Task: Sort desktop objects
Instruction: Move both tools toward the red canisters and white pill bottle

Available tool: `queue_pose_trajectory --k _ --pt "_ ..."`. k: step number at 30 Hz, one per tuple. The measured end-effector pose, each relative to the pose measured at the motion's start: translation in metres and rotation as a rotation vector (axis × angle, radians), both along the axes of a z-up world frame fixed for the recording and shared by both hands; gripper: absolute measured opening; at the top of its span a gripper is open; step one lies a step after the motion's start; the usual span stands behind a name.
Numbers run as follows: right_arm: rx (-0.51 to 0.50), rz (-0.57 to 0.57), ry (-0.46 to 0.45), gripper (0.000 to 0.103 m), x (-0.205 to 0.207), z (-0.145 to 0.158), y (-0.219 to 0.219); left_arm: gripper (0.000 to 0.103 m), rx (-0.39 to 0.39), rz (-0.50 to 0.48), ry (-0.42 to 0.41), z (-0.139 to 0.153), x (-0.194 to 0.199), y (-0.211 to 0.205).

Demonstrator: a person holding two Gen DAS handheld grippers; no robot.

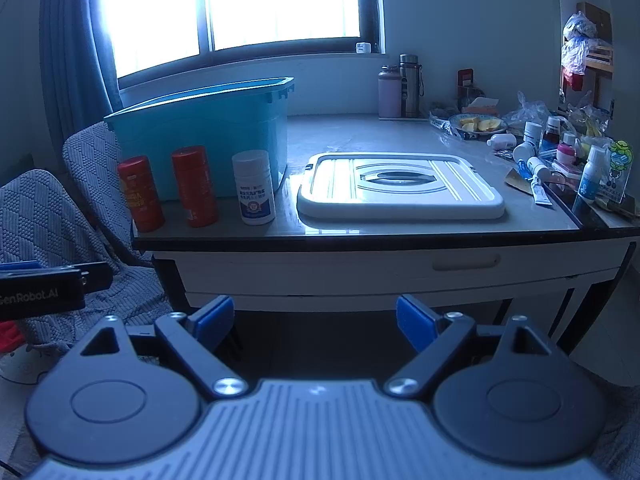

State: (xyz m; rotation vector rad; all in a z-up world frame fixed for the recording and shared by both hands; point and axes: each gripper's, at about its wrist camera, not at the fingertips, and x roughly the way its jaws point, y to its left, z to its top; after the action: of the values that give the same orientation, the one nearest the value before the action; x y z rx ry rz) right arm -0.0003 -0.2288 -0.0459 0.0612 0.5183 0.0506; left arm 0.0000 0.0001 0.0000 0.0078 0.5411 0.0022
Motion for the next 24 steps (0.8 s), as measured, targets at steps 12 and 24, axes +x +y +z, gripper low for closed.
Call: queue_pose_trajectory --k 12,24 --pt "-0.013 -0.017 0.006 0.089 0.0 -0.002 0.003 0.094 0.002 -0.001 -0.004 -0.004 0.004 0.008" --pt "-0.012 -0.018 -0.005 0.089 -0.002 0.001 0.008 0.094 -0.011 0.019 0.004 0.002 0.003 0.016"
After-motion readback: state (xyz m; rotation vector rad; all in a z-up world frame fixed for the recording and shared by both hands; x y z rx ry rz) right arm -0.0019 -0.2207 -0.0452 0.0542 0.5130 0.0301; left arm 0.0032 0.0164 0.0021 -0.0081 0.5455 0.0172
